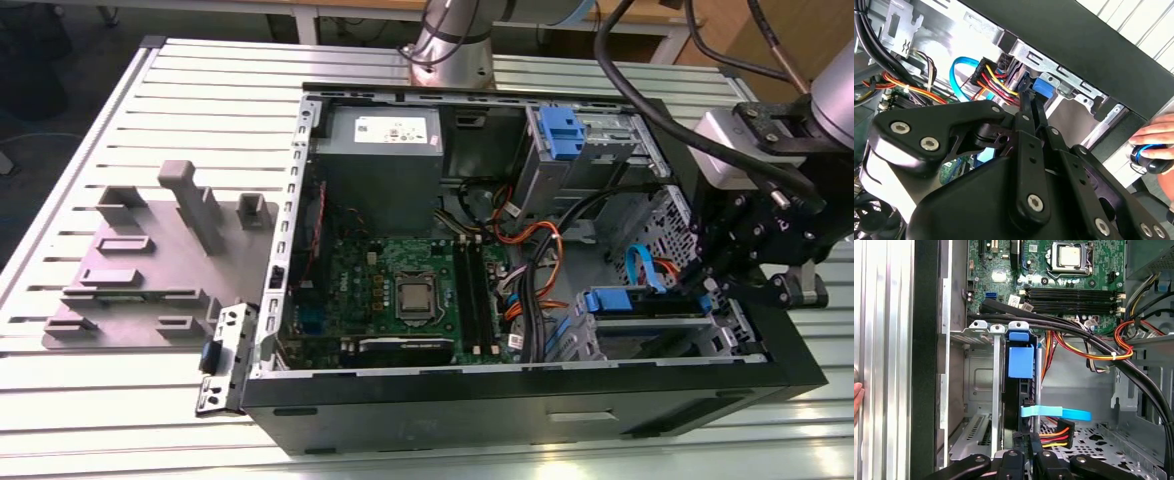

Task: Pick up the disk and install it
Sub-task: 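Insert the second disk wire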

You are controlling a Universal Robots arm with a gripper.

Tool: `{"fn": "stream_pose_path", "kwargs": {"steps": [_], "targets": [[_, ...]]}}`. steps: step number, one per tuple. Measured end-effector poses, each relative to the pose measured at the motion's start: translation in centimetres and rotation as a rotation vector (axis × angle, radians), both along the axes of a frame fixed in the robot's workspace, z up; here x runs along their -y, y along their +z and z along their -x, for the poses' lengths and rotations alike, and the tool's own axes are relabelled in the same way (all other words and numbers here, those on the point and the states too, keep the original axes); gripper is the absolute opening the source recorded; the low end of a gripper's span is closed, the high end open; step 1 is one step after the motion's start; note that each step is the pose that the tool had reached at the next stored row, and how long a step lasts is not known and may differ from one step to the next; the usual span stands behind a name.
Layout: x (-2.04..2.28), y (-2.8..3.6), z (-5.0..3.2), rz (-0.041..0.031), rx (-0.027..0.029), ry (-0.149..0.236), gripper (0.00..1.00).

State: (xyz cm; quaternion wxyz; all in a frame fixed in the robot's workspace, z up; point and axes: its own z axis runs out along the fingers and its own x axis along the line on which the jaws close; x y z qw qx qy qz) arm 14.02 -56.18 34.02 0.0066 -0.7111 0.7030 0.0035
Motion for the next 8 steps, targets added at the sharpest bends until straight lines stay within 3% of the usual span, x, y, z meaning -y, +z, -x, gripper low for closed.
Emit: {"fn": "stream_pose_path", "kwargs": {"steps": [8], "targets": [[0.26, 0.03, 0.0, -0.0004, 0.0, 0.0, 0.16]]}}
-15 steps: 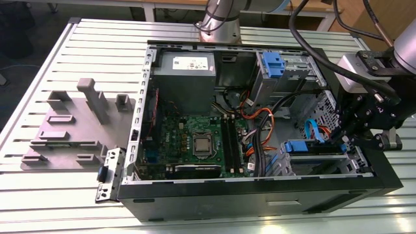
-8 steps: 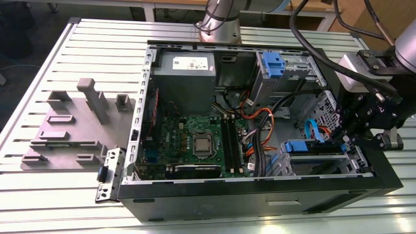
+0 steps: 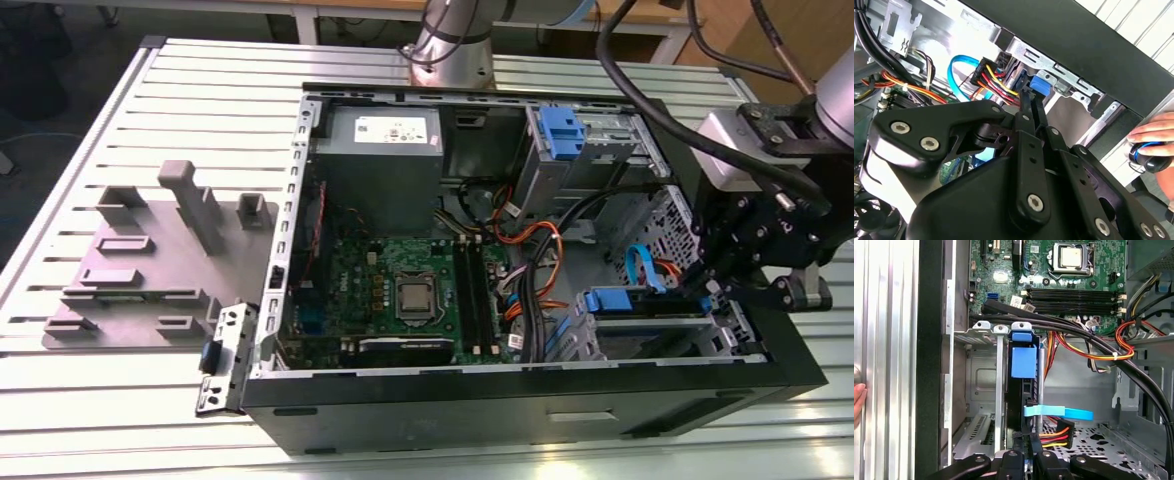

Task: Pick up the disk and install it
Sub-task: 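Insert the second disk wire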

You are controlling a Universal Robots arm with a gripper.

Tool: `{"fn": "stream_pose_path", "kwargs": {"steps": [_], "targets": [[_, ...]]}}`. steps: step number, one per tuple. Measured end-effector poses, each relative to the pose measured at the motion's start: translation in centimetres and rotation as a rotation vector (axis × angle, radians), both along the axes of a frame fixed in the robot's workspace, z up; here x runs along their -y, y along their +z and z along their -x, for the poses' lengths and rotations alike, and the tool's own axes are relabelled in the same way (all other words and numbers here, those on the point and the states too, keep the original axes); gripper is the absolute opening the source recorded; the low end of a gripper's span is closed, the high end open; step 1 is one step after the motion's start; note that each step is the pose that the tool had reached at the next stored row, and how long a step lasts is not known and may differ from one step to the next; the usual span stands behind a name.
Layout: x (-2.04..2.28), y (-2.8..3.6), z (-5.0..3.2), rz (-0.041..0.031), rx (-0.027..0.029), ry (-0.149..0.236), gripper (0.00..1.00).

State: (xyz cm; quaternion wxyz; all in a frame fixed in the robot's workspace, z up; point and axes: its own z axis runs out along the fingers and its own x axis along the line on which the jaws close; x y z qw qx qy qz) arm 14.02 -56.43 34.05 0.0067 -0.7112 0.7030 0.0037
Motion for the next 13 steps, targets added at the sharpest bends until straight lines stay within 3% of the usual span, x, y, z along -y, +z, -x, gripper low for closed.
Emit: {"fn": "stream_pose_path", "kwargs": {"steps": [13], "targets": [[0.01, -0.24, 0.01, 0.0, -0.0001, 0.0, 0.17]]}}
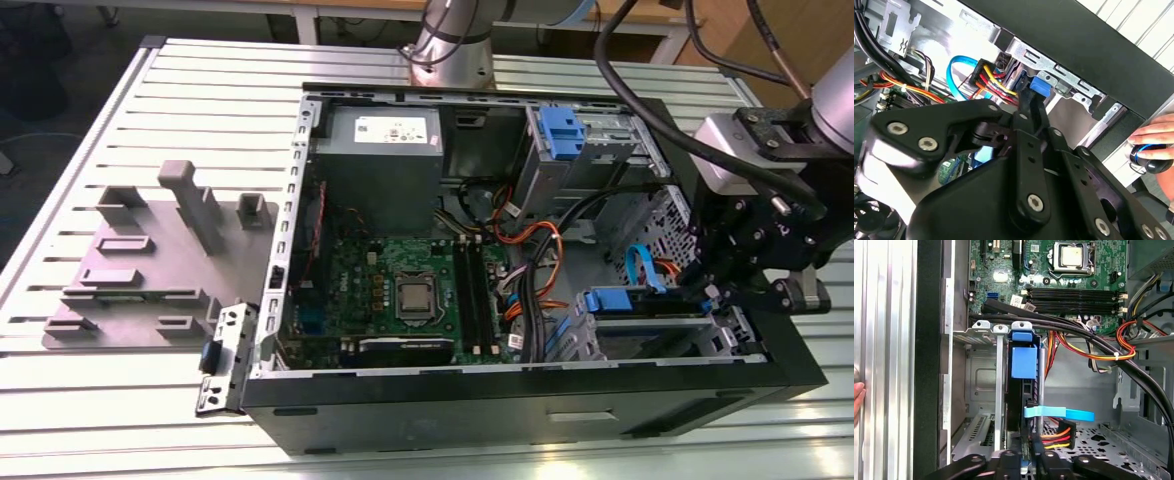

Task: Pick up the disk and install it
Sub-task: 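Insert the second disk wire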

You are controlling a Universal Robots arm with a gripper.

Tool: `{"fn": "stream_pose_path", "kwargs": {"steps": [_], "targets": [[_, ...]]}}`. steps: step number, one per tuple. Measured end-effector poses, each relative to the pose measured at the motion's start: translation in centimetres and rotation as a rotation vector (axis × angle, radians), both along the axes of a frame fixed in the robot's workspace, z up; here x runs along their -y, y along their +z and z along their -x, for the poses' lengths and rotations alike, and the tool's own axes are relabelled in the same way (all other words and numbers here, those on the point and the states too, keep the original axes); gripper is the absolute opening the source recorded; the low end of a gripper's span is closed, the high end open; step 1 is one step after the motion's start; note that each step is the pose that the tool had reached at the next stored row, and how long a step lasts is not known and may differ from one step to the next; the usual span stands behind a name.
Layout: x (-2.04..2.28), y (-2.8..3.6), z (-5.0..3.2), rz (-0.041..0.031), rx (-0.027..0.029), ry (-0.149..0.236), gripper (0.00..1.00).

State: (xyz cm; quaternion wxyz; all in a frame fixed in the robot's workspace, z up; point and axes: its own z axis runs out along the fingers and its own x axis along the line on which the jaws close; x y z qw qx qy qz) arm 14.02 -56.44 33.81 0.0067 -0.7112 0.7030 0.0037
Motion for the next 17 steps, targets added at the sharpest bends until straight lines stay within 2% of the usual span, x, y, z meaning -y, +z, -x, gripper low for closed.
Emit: {"fn": "stream_pose_path", "kwargs": {"steps": [1, 7, 17], "targets": [[0.0, 0.0, 0.0, 0.0, 0.0, 0.0, 0.24], [-0.02, -0.36, 0.0, 0.0003, 0.0001, 0.0, 0.24], [-0.01, -0.43, 0.01, 0.0005, 0.0001, 0.0, 0.22]]}}
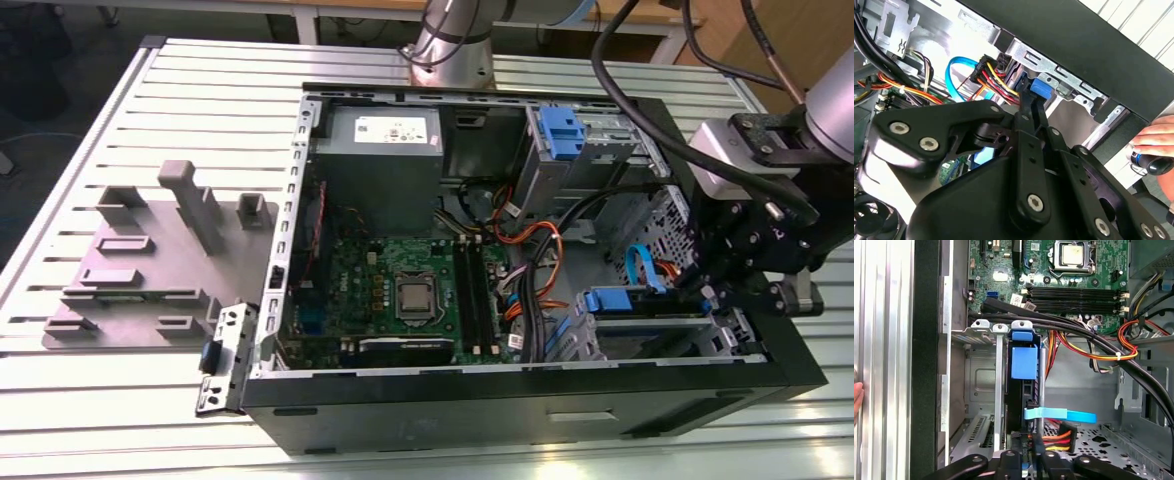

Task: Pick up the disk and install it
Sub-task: 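Insert the second disk wire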

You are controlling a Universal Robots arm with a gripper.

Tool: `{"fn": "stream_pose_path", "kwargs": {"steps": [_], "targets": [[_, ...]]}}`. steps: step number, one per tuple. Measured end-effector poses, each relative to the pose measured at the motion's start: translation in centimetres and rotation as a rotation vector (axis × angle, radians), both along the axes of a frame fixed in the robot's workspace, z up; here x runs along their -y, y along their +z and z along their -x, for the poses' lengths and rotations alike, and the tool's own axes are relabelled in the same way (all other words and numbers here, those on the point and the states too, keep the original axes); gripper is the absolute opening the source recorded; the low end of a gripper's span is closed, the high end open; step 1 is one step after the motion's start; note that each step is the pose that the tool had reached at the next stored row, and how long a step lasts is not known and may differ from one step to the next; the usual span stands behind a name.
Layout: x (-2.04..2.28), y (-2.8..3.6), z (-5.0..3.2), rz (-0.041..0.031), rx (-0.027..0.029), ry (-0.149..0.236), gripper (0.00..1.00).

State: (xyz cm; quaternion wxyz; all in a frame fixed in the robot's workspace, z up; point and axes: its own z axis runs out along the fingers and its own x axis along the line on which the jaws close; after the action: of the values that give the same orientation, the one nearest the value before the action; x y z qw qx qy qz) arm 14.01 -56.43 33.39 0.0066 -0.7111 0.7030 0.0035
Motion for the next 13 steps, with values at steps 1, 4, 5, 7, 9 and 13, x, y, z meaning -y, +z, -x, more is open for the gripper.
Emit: {"fn": "stream_pose_path", "kwargs": {"steps": [1, 4, 5, 7, 9, 13], "targets": [[0.0, 0.0, 0.0, -0.0001, 0.0, 0.0, 0.16], [0.0, -0.02, 0.0, -0.0002, 0.0, 0.0, 0.16], [0.0, -0.03, 0.0, -0.0002, 0.0, 0.0, 0.16], [0.0, -0.03, 0.0, -0.0002, 0.0, 0.0, 0.16], [0.0, -0.04, 0.0, -0.0002, 0.0, 0.0, 0.16], [0.0, 0.08, 0.0, -0.0008, -0.0001, 0.0, 0.16]]}}
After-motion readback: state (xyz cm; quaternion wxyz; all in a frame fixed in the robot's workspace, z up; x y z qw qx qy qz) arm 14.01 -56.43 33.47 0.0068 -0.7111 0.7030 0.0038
